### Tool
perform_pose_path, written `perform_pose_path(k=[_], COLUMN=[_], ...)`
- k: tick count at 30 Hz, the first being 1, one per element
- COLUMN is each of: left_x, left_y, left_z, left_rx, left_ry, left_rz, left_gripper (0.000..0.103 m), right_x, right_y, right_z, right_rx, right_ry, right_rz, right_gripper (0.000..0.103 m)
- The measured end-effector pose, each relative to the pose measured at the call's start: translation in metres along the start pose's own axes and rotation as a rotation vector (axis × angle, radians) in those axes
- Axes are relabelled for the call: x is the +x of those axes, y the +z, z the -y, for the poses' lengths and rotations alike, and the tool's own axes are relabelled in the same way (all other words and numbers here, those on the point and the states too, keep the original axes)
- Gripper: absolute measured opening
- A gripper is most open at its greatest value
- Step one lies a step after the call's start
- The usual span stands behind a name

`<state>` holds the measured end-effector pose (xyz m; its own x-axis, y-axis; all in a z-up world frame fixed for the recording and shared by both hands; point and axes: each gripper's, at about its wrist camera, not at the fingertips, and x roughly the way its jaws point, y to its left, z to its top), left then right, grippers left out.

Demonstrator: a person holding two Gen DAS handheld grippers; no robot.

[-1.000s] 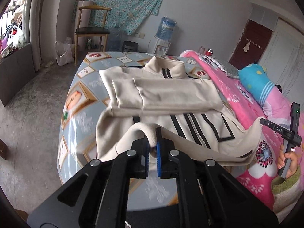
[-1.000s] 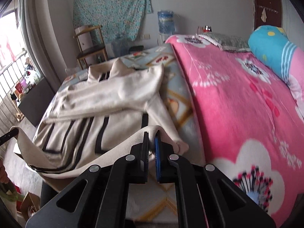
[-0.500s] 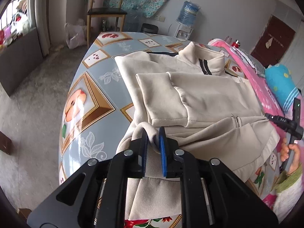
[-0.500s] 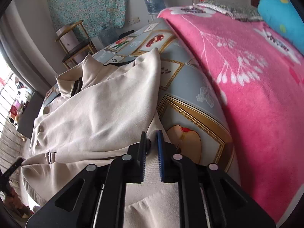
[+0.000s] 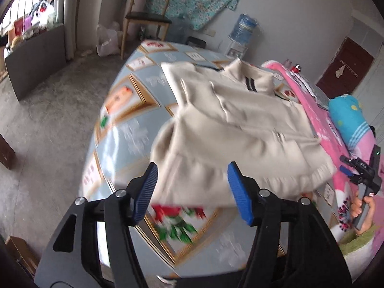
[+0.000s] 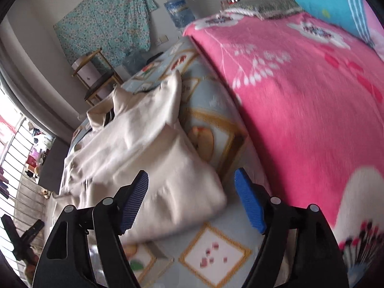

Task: Fold large clothes

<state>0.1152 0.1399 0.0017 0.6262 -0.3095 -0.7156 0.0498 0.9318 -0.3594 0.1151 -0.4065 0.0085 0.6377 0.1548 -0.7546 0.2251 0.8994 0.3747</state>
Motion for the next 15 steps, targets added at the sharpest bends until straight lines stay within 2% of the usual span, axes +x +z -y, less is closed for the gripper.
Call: perform_pose_path(k=[4, 7, 9, 15], left_x=[0.008, 0.023, 0.031, 0.04], left_y=[-0.03, -0.039, -0.041, -0.033], left_z=[0.002, -0.004, -0.012, -0.034], left_rx=[-0.087, -0.18, -0.256, -0.478], left_ry=[-0.093, -0.125, -0.153, -0.219], left_rz=[-0.07, -0.111, -0.123, -0.047], left_gripper=[0.067, 0.074, 0.074, 0.08], right_x=[0.001, 0.002, 0.0, 0.01], right_y=[-0.031, -0.044, -0.048, -0.044], right_z=[0.016, 0.019, 0.017, 0.011], right_rx=[0.074, 0.09, 0.089, 0.109], right_ry=[0.008, 0.015, 0.008, 0.006], right_rz=[-0.067, -0.064, -0.053, -0.015], right_gripper=[0.074, 0.074, 0.074, 0.074])
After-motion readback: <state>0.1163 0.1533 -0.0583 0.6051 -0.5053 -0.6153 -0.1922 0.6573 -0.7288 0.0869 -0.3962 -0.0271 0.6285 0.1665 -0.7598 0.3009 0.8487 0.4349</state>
